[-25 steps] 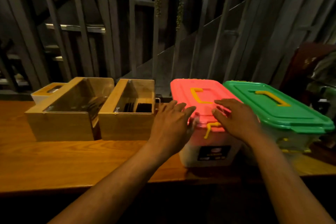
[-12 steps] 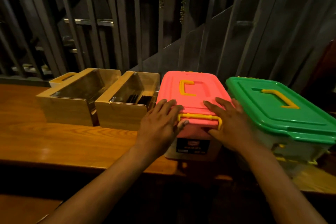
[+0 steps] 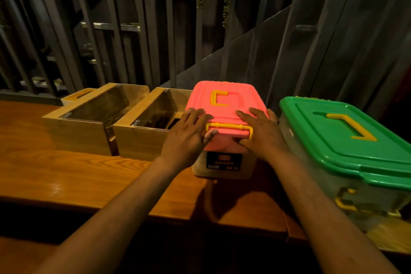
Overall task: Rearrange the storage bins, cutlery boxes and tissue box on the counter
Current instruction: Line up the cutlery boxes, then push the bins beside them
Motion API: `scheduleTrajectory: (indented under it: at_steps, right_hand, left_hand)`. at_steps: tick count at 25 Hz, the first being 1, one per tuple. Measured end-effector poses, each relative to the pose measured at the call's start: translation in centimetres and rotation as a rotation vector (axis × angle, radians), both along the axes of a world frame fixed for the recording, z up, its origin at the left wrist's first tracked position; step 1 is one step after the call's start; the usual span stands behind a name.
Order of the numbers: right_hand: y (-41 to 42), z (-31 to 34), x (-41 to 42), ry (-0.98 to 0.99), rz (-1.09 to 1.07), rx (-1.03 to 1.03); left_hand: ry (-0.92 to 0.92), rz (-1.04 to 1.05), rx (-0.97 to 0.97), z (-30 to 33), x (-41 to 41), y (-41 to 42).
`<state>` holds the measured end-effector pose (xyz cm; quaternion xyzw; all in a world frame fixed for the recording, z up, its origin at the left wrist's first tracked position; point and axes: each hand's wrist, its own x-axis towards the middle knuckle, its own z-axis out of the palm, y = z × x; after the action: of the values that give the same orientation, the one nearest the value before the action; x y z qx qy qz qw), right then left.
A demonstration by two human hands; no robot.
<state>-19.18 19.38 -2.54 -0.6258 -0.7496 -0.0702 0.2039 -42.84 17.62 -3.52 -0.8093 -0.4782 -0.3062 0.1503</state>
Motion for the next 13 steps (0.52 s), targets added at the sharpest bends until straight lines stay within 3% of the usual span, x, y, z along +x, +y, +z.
scheduleTrajectory:
  at_steps: [13]
  right_hand:
    - [5.6,0.8,-0.1,0.060,-0.072,-0.016]
  left_hand:
    - [-0.032,-0.006,-0.020,0.1,0.5,7.3]
